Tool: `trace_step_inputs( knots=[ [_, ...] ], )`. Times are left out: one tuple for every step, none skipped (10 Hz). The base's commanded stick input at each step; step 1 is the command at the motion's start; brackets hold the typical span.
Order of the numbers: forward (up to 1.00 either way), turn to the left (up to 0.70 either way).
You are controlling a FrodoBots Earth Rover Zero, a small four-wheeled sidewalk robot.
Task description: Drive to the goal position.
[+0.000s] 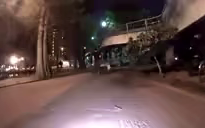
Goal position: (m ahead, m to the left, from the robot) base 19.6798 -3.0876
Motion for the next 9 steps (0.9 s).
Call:
trace_step_inputs(
  knots=[
    [0.70, 0.14],
    [0.70, 0.14],
    [0.70, 0.14],
    [0.70, 0.14],
    [0.70, 0.00],
    [0.70, 0.00],
    [0.70, 0.00],
    [0.70, 0.00],
    [0.70, 0.00]
  ],
)
